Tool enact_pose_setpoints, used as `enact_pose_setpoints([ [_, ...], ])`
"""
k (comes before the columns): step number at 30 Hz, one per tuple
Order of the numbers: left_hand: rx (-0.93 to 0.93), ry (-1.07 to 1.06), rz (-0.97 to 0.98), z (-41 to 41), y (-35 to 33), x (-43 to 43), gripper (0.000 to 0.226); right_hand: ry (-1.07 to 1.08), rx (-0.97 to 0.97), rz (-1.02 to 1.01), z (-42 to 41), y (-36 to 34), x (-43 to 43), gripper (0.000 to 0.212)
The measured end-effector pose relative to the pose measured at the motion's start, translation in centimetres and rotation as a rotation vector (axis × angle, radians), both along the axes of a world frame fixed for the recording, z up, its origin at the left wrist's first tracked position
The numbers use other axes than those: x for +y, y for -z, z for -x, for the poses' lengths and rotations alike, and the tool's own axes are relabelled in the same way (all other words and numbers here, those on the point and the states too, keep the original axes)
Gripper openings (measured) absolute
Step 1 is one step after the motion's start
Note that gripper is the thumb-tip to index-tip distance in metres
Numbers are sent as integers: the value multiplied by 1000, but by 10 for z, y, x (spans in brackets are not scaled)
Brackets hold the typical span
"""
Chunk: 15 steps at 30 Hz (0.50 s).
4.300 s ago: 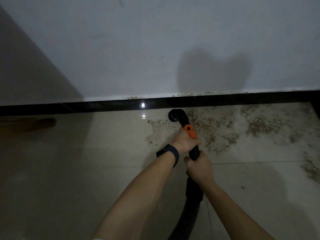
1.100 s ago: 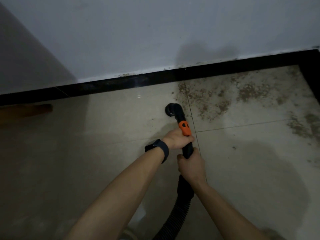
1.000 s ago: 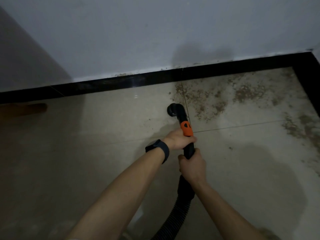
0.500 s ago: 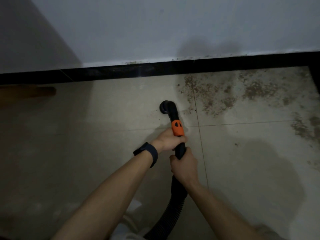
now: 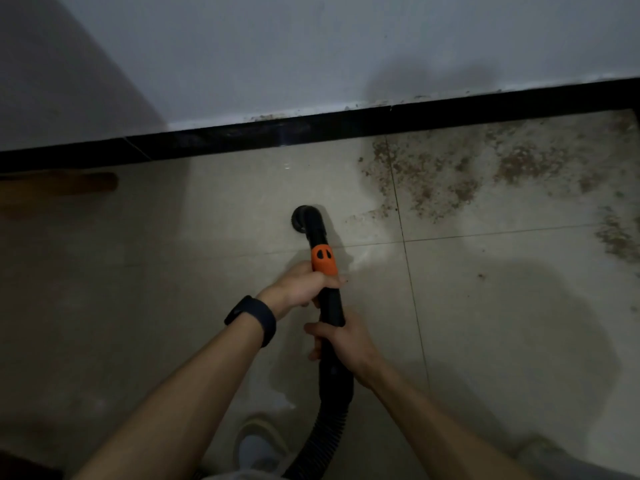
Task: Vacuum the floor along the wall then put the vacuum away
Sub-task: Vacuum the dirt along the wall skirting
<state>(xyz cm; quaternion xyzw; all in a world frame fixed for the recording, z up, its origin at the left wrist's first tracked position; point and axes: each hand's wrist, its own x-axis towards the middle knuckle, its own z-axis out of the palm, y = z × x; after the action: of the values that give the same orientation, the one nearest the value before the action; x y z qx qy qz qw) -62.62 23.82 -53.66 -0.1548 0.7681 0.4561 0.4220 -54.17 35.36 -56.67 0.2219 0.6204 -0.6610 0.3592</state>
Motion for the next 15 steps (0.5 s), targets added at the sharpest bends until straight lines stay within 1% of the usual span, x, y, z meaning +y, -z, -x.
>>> enact_pose_setpoints([
  [2,10,-5,6,-1,-1,-4,19,25,-1,-3,-3,-2,-9,14],
  [6,-13,2,20,-1,-4,-24,22,12,11,-58,-7,-5,-29,10],
  [9,-56,42,27,-2,-6,-31,30,-2,20,-92,-14,-7,-35,18],
  [13,-87,130,12,2,-7,-12,22,76,17,-162,-21,-5,-26,12],
  [15,-95,189,8,6,-6,2,22,141,7,-195,-23,-4,-18,12],
])
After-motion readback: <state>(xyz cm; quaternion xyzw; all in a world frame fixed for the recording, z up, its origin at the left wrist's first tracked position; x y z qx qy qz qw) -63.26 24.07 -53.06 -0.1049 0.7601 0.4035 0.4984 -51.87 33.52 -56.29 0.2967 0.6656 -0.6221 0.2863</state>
